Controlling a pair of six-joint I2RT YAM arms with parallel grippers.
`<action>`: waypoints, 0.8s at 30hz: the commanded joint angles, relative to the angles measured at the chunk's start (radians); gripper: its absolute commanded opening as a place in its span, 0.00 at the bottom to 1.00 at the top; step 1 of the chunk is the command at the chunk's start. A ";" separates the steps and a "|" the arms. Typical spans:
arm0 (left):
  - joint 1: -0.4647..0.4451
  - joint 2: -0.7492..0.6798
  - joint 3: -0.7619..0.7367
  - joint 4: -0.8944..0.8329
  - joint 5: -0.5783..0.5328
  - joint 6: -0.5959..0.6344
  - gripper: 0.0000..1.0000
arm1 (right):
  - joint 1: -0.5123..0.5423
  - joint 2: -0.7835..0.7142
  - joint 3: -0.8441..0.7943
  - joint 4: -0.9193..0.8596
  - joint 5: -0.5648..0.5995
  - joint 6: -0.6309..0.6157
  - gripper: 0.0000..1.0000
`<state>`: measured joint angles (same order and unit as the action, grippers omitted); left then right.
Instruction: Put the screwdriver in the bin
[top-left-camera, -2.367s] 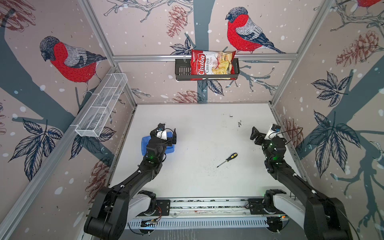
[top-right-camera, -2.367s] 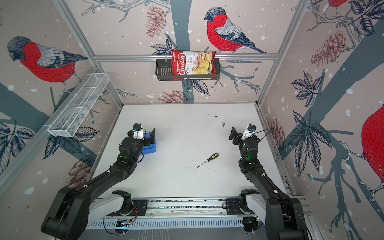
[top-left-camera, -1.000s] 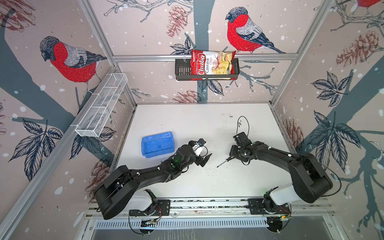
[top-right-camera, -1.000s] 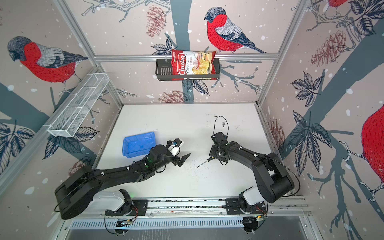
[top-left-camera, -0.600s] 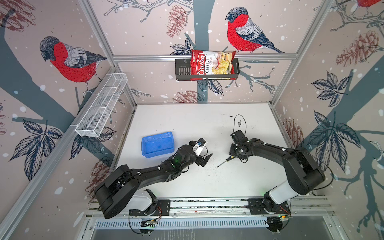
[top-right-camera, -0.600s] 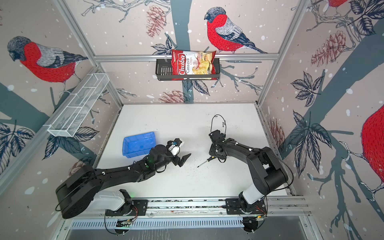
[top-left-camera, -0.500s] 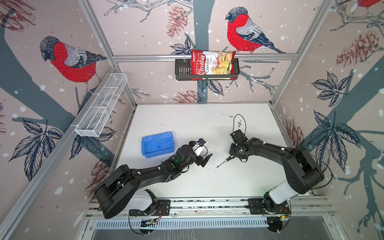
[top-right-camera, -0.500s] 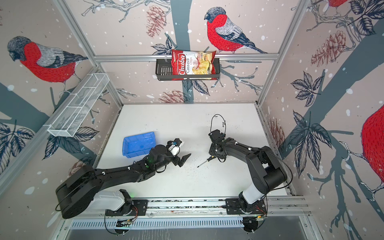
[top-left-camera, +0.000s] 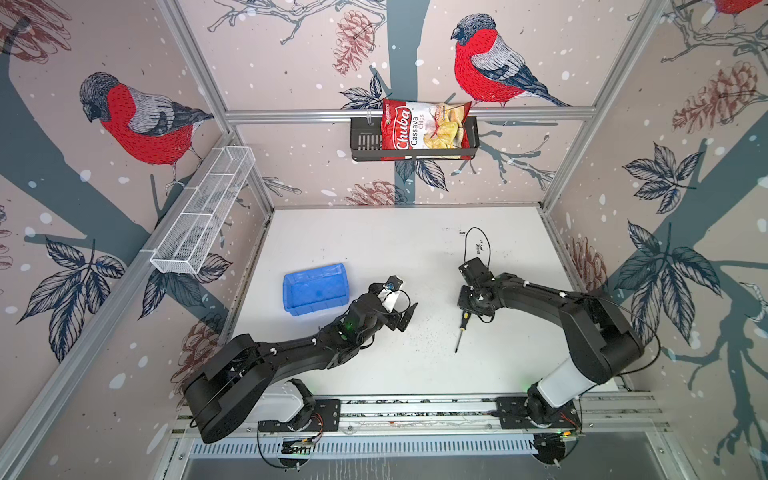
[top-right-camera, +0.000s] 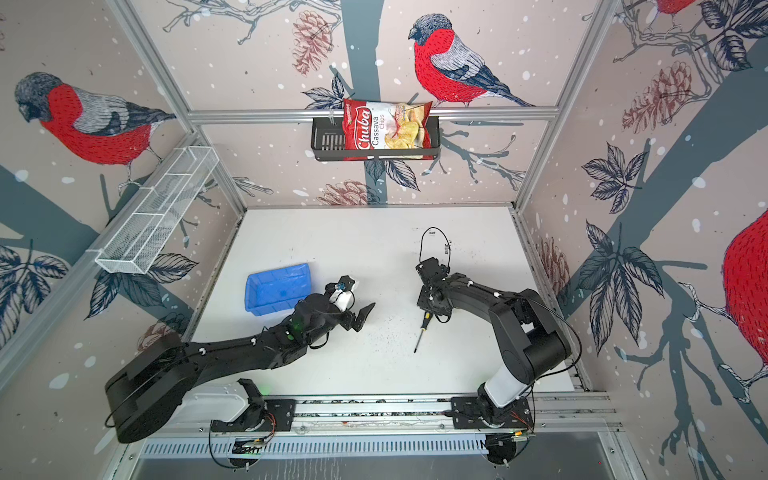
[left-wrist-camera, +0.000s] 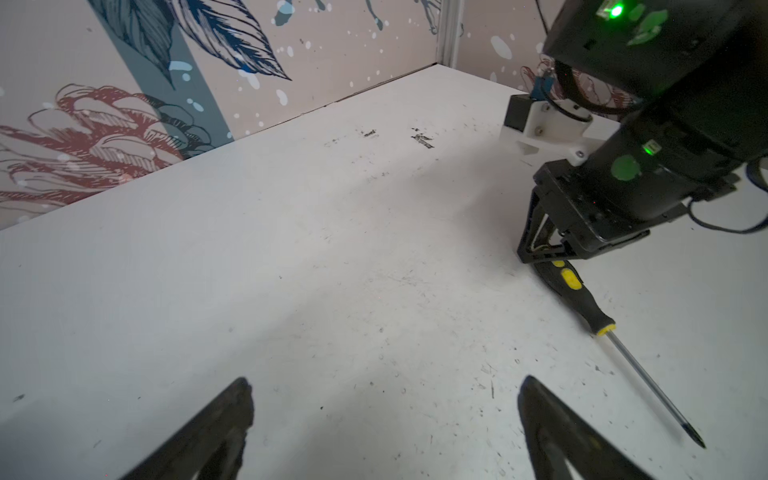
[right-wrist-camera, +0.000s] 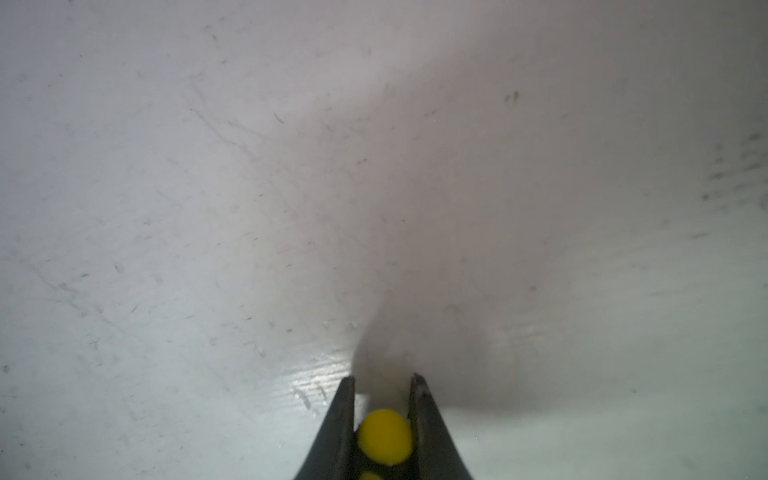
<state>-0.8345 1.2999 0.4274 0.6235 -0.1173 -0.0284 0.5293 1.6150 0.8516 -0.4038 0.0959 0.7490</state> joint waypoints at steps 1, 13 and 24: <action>-0.003 -0.012 0.002 0.022 -0.065 -0.048 0.98 | 0.001 0.005 0.015 -0.006 -0.004 -0.022 0.12; 0.071 0.042 0.047 0.046 0.061 -0.140 0.98 | -0.012 -0.001 0.107 0.096 -0.012 -0.129 0.10; 0.150 0.141 0.158 0.043 0.369 -0.199 0.98 | -0.015 -0.020 0.191 0.196 -0.126 -0.301 0.05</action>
<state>-0.6880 1.4361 0.5701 0.6449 0.1646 -0.2127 0.5140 1.6077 1.0176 -0.2592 0.0261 0.5224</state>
